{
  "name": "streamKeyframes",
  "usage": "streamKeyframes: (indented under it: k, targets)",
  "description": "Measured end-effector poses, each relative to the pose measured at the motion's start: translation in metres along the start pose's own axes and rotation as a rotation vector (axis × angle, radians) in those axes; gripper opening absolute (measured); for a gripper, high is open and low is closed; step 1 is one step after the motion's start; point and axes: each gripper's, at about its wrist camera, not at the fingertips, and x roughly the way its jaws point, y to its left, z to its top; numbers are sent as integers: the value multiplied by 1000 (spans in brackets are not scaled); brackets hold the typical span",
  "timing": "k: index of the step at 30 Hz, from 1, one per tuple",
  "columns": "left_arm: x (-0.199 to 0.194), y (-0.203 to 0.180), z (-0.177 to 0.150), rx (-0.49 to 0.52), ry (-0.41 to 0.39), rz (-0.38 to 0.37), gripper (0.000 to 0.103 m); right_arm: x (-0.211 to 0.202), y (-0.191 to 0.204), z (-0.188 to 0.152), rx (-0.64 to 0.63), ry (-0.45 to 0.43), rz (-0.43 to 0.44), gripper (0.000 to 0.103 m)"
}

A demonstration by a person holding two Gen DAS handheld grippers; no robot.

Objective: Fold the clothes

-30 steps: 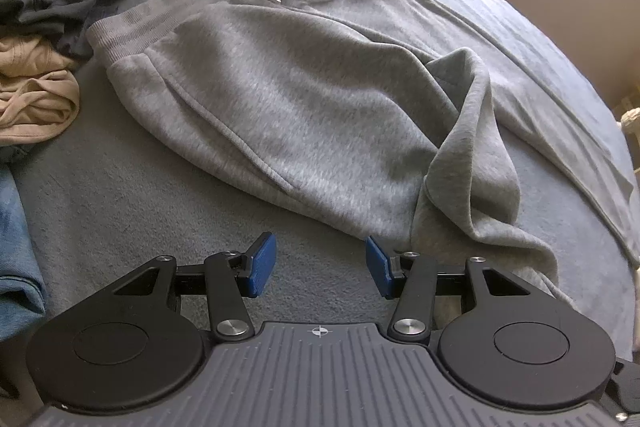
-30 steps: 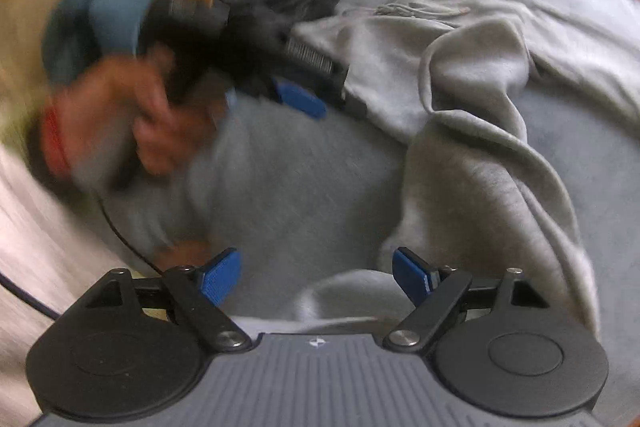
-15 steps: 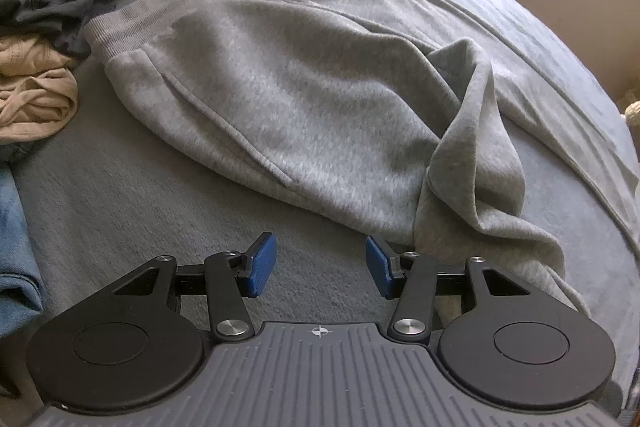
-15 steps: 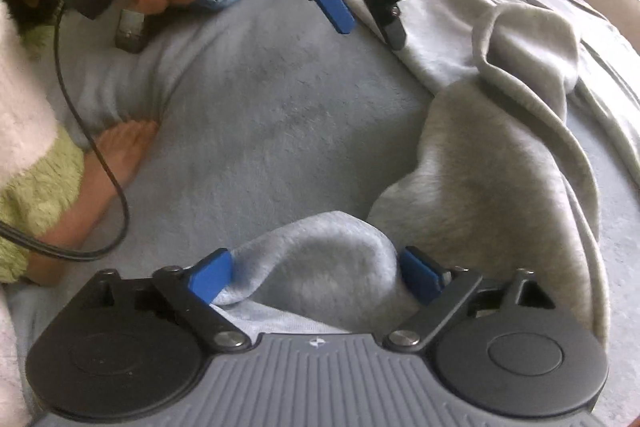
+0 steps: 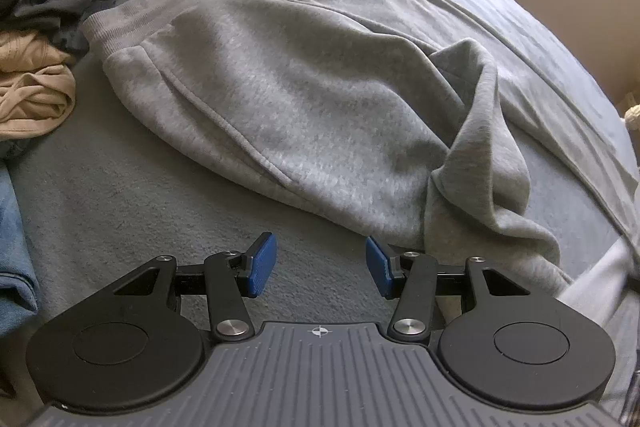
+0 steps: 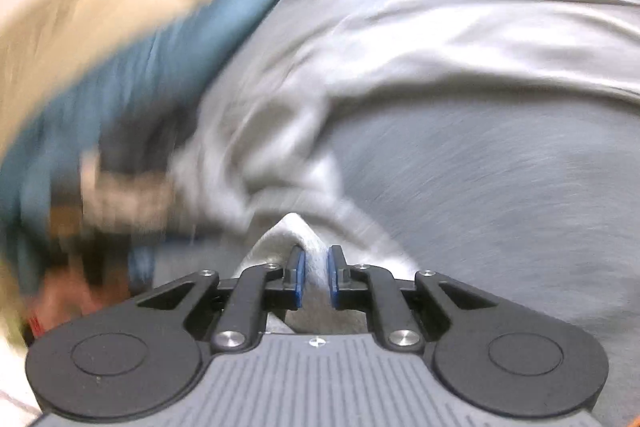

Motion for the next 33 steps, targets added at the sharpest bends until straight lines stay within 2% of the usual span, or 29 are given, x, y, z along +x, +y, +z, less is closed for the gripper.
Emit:
streamKeyframes:
  k: [1,4,6,8,11,12,13,15,16,17,19,20,22,23,24,25,27,30,33]
  targets:
    - [1,0,0,-2,2,-3,49,-15,-12,6,42,-52,-22,4]
    - [3,0,1,-11,11,-11,49,-60,-51,19,158,-208,-122,4]
    - [4,0,1,-17,15,-12,50,-82,-71,20,215,-276,-210,4]
    - [6,-1,2,-15,19,-8,49,-95,-82,18,235,-322,-275,4]
    - [11,-3,2,-12,29,-1,49,-77,-60,13,112,-270,-214,8]
    - [13,-4,2,-13,34,2,49,-64,-46,12,40,-232,-197,16]
    - [15,-5,2,-14,39,3,49,-47,-28,10,-45,-190,-176,36]
    - [17,-7,2,-10,43,4,50,-18,11,1,-233,-105,-116,62]
    - [17,-8,1,-7,43,5,49,-5,31,-5,-329,-70,-80,71]
    - [17,-9,1,-3,42,5,49,8,50,-10,-425,-35,-44,76]
    - [17,-9,1,0,39,6,49,35,79,-24,-581,59,-4,101]
    - [17,-8,1,-3,38,6,49,46,90,-32,-629,97,-4,103]
    - [16,-7,1,-10,35,6,49,67,97,-48,-693,173,-40,99]
    - [17,-6,1,-11,35,5,49,74,94,-56,-713,198,-81,91]
    - [17,-6,1,-11,34,4,49,81,91,-63,-730,219,-128,52]
    - [18,-6,1,-12,35,2,50,76,80,-58,-671,199,-131,34]
    - [19,-4,2,-14,37,-4,49,59,56,-41,-514,134,-111,14]
    - [20,-1,3,-20,33,-18,50,34,20,-17,-278,39,-82,13]
    - [20,2,5,-26,25,-28,49,-4,-28,9,-28,-118,-125,13]
